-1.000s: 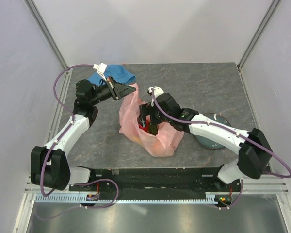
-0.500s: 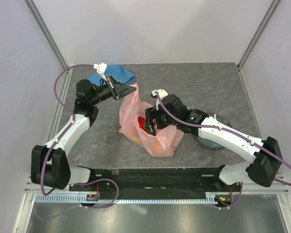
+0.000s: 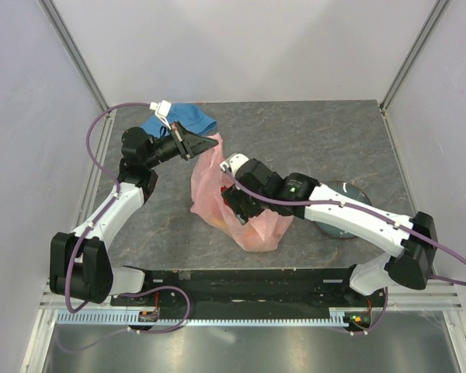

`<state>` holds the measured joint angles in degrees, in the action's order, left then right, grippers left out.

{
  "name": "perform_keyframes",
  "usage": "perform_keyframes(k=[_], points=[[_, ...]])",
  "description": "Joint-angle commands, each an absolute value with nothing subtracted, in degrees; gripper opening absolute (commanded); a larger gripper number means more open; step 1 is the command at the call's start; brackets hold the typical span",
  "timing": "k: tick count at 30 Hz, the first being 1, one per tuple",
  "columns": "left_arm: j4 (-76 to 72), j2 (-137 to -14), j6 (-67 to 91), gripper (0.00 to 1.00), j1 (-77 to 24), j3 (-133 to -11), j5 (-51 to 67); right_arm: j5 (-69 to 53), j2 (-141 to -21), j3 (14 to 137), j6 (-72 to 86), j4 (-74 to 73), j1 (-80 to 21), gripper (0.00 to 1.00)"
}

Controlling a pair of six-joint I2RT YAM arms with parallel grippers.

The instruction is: Place the fruits into the plastic bag

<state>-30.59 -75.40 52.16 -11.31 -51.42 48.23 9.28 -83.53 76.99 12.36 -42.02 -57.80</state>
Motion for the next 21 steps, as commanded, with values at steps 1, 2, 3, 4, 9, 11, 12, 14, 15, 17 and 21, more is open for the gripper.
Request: perform_keyframes(k=[1,2,3,4,9,11,12,14,15,17,21], points=[[-33.2,-74.8,53.5,0.02,-11.0,-51.6,48.7,13.3,-87.3,79.5,8.0,-48.0,-60.6,0.77],[-33.2,-74.8,53.4,0.02,-11.0,-51.6,48.8,14.3,-88.1,80.2,7.7,-48.7,-61.0,0.75],[-33.1,-74.9,53.5,0.02,-11.0,-51.6,48.7,15.4,-88.6,80.7,7.3,-50.1,-61.8,0.73],[-33.1,-74.9,53.4,0.02,-11.0,-51.7,48.6,17.3,-88.9,81.1,6.7,-50.9,-62.2,0.7],[-33.2,-75.0,53.4,0.02,-11.0,-51.7,48.6,19.9,-88.6,82.1,5.8,-53.3,-62.7,0.66],[-33.2,-75.0,53.4,0.02,-11.0,-51.7,48.7,19.9,-88.2,82.2,6.0,-53.9,-62.8,0.64],[-33.1,-74.9,53.4,0.02,-11.0,-51.6,48.7,19.8,-88.1,82.3,6.1,-54.7,-62.8,0.63],[-33.2,-75.0,53.5,0.01,-11.0,-51.5,48.7,19.3,-87.3,82.1,6.3,-55.3,-62.8,0.61],[-33.1,-75.0,53.5,0.02,-11.0,-51.5,48.7,19.3,-86.9,81.8,6.4,-55.7,-62.8,0.61],[-33.2,-75.0,53.4,0.01,-11.0,-51.6,48.6,19.5,-85.9,81.0,6.5,-56.1,-62.8,0.59],[-33.2,-75.0,53.6,0.02,-11.0,-51.6,48.6,19.6,-85.0,79.5,6.3,-57.0,-62.8,0.56]])
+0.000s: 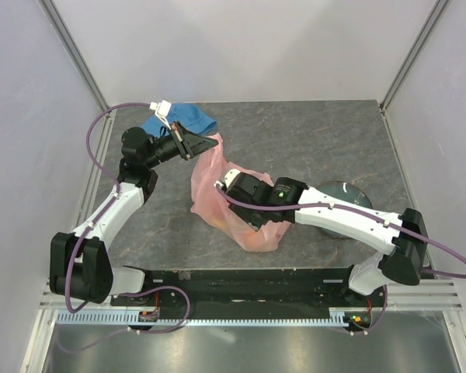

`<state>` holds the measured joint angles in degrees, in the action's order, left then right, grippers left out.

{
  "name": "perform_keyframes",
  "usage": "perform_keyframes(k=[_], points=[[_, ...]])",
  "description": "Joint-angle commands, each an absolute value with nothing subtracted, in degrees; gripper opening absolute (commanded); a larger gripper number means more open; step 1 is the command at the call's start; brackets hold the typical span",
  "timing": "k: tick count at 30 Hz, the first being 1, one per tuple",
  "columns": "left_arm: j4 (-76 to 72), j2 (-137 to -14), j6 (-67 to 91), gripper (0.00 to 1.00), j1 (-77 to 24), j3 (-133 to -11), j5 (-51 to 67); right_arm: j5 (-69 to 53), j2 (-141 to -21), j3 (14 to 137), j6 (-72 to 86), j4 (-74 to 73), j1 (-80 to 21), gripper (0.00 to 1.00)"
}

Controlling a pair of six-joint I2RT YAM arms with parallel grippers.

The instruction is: Place the fruits into the plastic bag

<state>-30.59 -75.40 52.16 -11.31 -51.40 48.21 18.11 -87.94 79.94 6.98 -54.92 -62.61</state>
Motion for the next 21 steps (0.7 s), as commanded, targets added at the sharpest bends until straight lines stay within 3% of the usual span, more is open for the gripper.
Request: perform_keyframes(k=[1,3,7,12,21], points=[[-33.2,-75.0,53.6,0.02,-11.0,-51.6,48.7,19.9,-85.0,79.0,6.3,-57.1,-62.8,0.52],[-33.0,-74.8,53.4,0.02,-11.0,-51.7,48.7,20.7,-85.1,78.6,6.2,-57.7,-62.8,0.46],[-31.9,-74.5,52.8,0.02,-11.0,-51.9,48.5,26.6,-84.9,79.9,8.2,-57.9,-62.8,0.0],[-29.5,-74.5,51.6,0.02,-10.9,-54.7,47.6,32.0,-84.4,88.4,11.2,-56.4,-60.5,0.0],[-20.7,-73.9,47.4,0.02,-10.8,-72.3,45.8,44.2,-82.1,111.1,14.2,-49.1,-53.0,0.0]])
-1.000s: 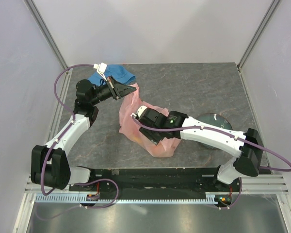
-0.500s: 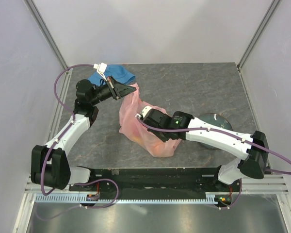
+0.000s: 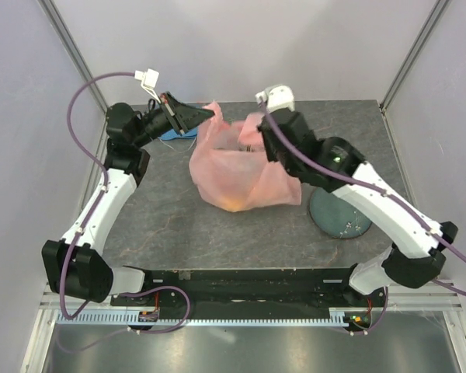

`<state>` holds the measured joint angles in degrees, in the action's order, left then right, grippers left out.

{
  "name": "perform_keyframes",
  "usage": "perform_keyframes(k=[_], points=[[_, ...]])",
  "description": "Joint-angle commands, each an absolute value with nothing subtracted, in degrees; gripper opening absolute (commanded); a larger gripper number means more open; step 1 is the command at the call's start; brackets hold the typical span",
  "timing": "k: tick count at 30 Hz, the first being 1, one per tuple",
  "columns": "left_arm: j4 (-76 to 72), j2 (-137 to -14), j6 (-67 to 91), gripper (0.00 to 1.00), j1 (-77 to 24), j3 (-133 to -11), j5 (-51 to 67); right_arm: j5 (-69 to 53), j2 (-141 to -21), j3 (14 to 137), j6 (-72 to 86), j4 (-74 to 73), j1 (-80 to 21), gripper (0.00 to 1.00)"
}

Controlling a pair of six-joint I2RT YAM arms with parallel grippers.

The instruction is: Place the fruits into the plastic bag

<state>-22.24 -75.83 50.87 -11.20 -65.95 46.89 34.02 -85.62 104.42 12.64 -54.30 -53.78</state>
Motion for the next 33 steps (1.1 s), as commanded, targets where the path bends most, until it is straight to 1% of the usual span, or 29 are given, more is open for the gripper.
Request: perform_keyframes(k=[1,5,9,12,13,14,15,18,19,23,30,33], points=[[-20.8,-73.3,47.5,0.02,-10.8,-72.2,45.2,45.2,-80.8,112.0,13.9,-47.8,-53.0,0.0],[-21.4,-70.8,47.8,0.02,-10.7,-72.6,44.0,48.2,-76.8,109.0,12.7,-39.9,-52.9,0.0],[-21.5,-71.0,48.2,0.02,-10.7,-72.5,44.4,51.1,-74.5,102.6,13.9,-38.2,-52.2,0.0],[-21.1,-71.9,47.5,0.02,-10.7,-70.1,44.0,51.8,-72.3,93.6,17.7,-37.9,-50.1,0.0],[-21.1,-72.2,47.2,0.02,-10.7,-68.4,44.0,51.8,-70.9,87.6,19.2,-37.6,-49.3,0.0],[-21.1,-73.5,46.8,0.02,-10.7,-67.6,44.2,51.0,-70.1,84.4,22.2,-37.2,-47.5,0.0],[-21.2,-74.1,46.5,0.02,-10.7,-66.9,44.6,50.6,-69.2,77.8,23.9,-36.6,-46.5,0.0],[-20.8,-76.6,45.5,0.02,-10.7,-65.3,46.8,46.9,-65.8,67.5,30.0,-34.7,-42.7,0.0],[-20.6,-77.2,45.3,0.02,-10.7,-65.5,47.4,46.1,-65.5,66.4,31.3,-34.5,-42.1,0.0],[-19.3,-77.5,43.7,0.01,-10.7,-67.4,47.6,44.3,-64.7,67.1,34.1,-34.2,-41.8,0.0],[-17.9,-77.2,41.1,0.02,-10.5,-74.4,43.9,45.4,-68.6,77.4,27.7,-33.4,-41.7,0.0],[-16.9,-77.6,40.0,0.02,-10.4,-75.7,43.2,45.4,-70.5,78.9,26.8,-32.6,-41.7,0.0]])
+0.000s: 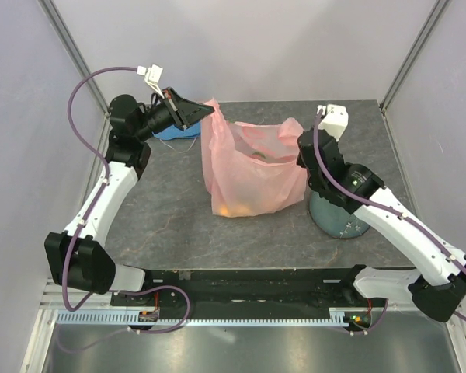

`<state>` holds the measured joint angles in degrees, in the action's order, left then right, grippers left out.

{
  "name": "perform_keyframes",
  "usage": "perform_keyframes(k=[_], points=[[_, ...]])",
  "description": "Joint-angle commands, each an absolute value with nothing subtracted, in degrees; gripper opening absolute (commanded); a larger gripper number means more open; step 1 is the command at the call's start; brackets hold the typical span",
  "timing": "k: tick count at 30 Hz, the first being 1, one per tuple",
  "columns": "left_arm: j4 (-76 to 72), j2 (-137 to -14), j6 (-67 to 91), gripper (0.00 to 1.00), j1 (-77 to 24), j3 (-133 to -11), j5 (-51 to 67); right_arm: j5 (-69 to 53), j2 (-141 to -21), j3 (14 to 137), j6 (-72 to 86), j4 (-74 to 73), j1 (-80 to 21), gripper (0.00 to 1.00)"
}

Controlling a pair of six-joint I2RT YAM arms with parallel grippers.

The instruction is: Place the fruits into the plastic bag

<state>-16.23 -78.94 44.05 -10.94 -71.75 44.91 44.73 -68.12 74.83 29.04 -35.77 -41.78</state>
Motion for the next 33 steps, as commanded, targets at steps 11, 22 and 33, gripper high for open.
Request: perform_keyframes(k=[11,22,33], points=[[-10.4,-78.4,37.2,0.13,-10.1,-73.7,43.0,43.3,-71.9,76.4,30.0,-31.9,-41.2,0.19],[-9.8,-75.2,35.4,0.95,-10.1,-71.3,40.6,42.6,-69.0,76.7,24.1,-28.4,-41.2,0.78],[-0.9,-69.5,30.1,0.98,-9.6,-70.7,22.9,25.7,-69.5,82.4,23.5,-27.2,-25.7,0.9]])
